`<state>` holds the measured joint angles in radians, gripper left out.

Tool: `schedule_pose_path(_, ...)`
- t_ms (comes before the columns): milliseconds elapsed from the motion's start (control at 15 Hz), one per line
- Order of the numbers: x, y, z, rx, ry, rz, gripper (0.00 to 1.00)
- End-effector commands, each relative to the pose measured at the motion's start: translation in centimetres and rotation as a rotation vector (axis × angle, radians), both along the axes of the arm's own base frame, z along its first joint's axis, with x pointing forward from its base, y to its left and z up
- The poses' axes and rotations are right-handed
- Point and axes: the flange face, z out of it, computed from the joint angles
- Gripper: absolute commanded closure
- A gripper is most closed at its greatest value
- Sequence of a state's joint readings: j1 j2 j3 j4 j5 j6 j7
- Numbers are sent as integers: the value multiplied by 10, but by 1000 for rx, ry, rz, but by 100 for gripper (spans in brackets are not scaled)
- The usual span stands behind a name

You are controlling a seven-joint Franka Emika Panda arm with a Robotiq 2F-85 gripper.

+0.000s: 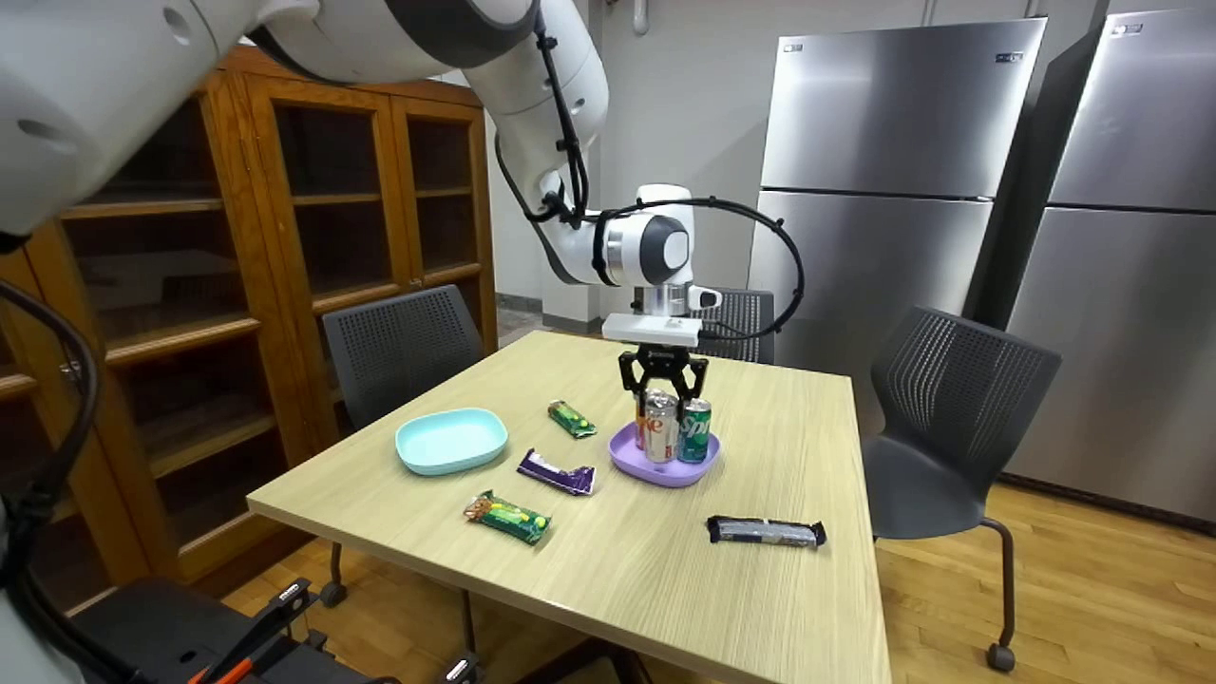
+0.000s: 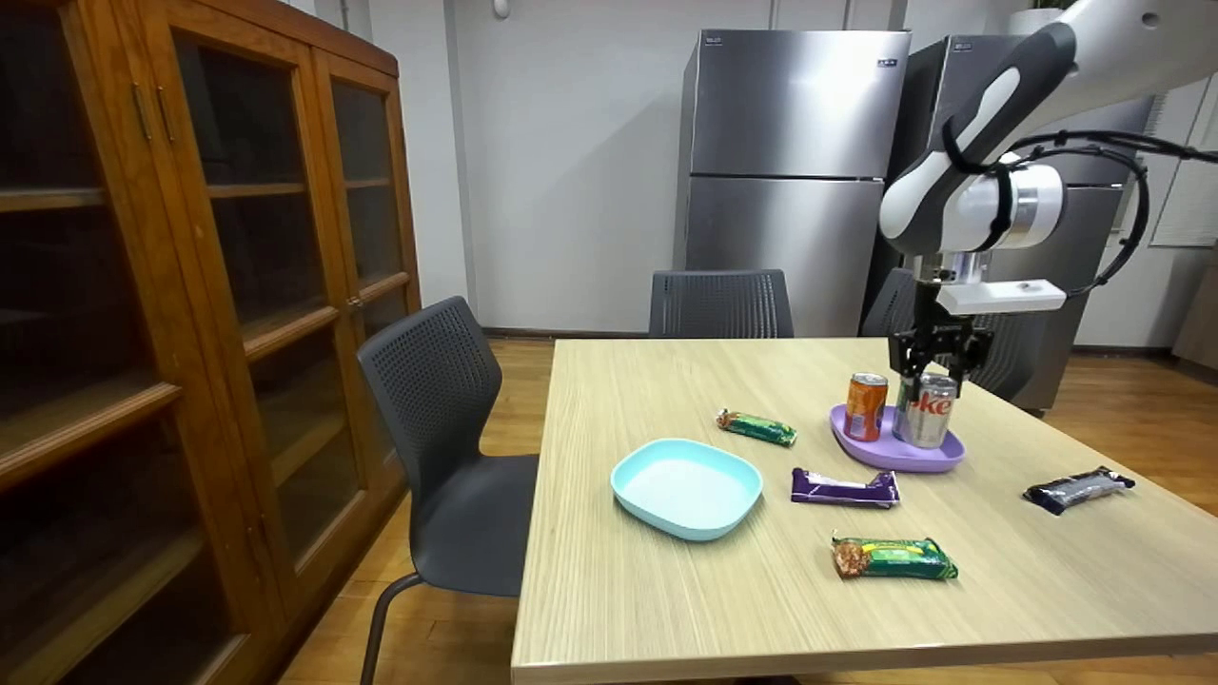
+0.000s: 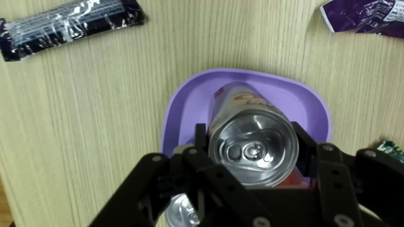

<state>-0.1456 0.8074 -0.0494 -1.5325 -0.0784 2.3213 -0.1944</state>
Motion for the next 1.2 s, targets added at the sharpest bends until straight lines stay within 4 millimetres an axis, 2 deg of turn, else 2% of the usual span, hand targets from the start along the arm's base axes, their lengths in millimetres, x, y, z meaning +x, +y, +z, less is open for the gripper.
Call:
schedule_pose_path(0, 12, 21, -36, -1, 5, -29, 61)
schedule_pose_path(133, 15, 26, -48, 3, -5, -31, 61)
schedule_pose_path(200, 19, 26, -42, 2, -16, -31, 61)
schedule_pose_path(600, 17, 24, -39, -1, -13, -31, 61)
schedule_pose_path(667, 16, 24, -38, -6, -12, -28, 20)
schedule_pose_path(733, 14, 23, -35, -9, -16, -23, 10)
schedule_pose_path(867, 11, 21, -29, -9, -17, -22, 1)
schedule_pose_path(1133, 1, 16, -6, -1, -15, -25, 0)
